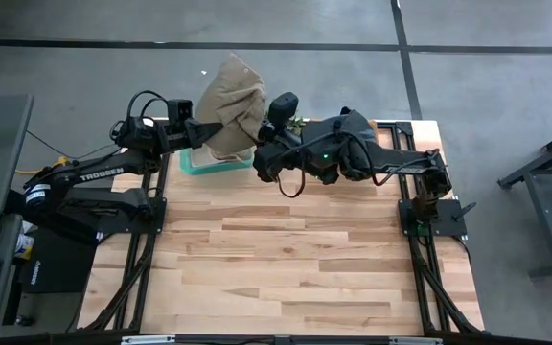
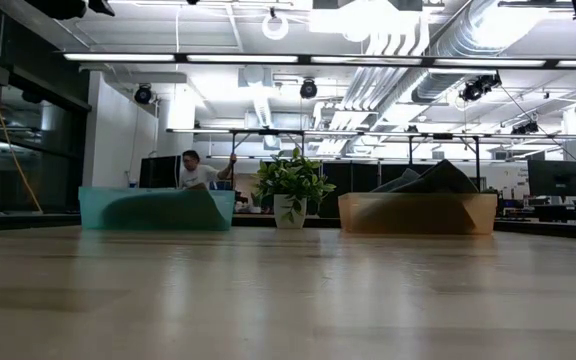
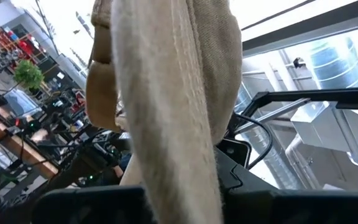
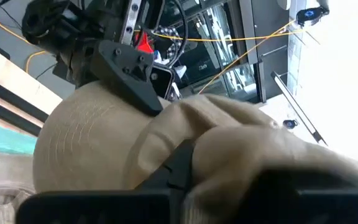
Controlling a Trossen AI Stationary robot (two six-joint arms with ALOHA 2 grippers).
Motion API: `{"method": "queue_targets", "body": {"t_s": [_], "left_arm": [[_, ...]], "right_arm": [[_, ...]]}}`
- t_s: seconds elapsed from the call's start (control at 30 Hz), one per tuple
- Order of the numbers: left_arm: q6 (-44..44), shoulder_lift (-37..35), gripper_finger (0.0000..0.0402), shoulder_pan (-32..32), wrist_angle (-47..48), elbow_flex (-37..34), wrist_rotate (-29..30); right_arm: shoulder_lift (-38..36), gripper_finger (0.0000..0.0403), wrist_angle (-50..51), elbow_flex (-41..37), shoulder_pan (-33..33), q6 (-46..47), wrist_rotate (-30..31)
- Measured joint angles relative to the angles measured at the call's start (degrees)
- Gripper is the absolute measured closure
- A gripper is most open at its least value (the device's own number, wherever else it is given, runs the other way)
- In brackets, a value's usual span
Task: Pick & Place hat
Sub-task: Put the brown cap into the blue bin
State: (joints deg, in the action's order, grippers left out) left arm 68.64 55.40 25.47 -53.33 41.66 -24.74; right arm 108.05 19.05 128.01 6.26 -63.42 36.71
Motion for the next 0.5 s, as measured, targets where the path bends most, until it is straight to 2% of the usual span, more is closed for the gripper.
{"method": "queue_targets", "body": {"t_s": [0.27, 0.5], "left_arm": [[0.0, 0.0, 0.0401, 0.0, 0.1, 0.0, -0.2], [-0.5, 0.0, 0.0401, 0.0, -0.1, -0.1, 0.4]], "right_arm": [[0.0, 0.0301, -0.7, 0.4, 2.0, -1.4, 0.7], [-0.3, 0.0220, -2.4, 0.6, 2.7, 1.7, 7.5]]}}
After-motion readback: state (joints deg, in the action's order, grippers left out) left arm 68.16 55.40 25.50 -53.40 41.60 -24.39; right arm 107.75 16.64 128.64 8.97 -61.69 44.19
